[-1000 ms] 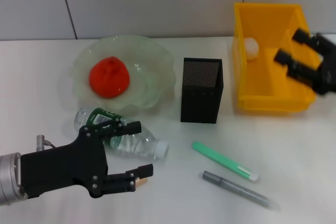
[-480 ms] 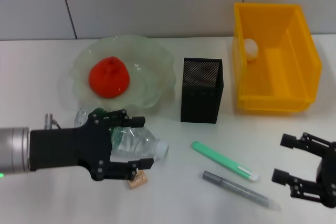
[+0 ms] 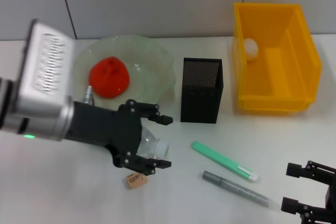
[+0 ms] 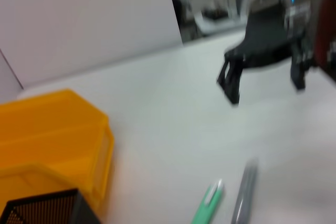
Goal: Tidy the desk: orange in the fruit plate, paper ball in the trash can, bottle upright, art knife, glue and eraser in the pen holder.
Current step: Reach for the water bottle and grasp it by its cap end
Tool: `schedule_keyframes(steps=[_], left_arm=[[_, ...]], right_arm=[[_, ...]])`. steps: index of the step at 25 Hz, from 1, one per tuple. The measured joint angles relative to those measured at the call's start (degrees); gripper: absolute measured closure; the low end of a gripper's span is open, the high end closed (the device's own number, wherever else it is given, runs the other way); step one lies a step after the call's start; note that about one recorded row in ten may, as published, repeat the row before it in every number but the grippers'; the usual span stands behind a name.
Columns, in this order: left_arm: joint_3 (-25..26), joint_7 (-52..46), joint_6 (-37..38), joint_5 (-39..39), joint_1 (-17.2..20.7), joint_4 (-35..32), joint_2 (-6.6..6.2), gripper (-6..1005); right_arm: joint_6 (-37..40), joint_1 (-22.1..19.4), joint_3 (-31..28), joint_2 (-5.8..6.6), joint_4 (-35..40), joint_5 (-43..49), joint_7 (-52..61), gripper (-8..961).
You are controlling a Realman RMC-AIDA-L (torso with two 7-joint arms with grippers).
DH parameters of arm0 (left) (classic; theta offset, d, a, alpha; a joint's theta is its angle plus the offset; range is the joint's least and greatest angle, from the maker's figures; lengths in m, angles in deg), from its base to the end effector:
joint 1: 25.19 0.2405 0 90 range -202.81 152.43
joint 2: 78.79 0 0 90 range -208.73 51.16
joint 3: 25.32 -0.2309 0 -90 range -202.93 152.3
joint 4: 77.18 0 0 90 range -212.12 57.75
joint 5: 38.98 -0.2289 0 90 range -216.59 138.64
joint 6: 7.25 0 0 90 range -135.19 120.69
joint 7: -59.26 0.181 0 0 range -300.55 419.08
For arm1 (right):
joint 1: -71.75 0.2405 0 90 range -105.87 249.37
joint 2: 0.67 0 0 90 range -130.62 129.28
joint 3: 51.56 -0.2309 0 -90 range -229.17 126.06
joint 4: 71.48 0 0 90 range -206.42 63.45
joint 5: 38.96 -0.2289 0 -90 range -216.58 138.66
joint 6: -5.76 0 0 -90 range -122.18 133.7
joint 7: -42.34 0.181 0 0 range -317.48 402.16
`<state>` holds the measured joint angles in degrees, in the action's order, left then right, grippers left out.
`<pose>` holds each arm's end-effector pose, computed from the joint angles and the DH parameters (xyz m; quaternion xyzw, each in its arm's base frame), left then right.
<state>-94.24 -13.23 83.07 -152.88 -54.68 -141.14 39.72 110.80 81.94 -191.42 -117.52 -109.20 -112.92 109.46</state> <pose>-0.1566 0.3419 -0.0301 -0.9869 0.1268 -0.0862 0.0507 0.3007 0.2324 0.0111 -0.9137 0.2207 0.3130 0.1360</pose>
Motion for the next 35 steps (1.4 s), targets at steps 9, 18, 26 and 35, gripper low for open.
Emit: schedule_keyframes(steps=[9, 18, 26, 35], left_arm=[[-13.0, -6.5, -7.2, -11.6, -3.0, -9.4, 0.44, 197], [-23.1, -9.9, -15.5, -19.7, -4.5, -9.9, 0.6, 199], [-27.2, -11.3, -19.8, -22.3, -4.6, -7.6, 0.68, 200], [-28.9, -11.4, -22.3, -23.7, -4.8, -5.4, 0.67, 201]], right_arm=[[0.3, -0.8, -1.1, -0.23, 0.2, 0.6, 0.5, 152], [0.6, -1.1, -1.2, -0.54, 0.3, 0.6, 0.9, 152], [0.6, -0.5, -1.2, -0.58, 0.3, 0.6, 1.3, 151], [0.6, -0.2, -1.2, -0.67, 0.3, 0.6, 1.6, 151]])
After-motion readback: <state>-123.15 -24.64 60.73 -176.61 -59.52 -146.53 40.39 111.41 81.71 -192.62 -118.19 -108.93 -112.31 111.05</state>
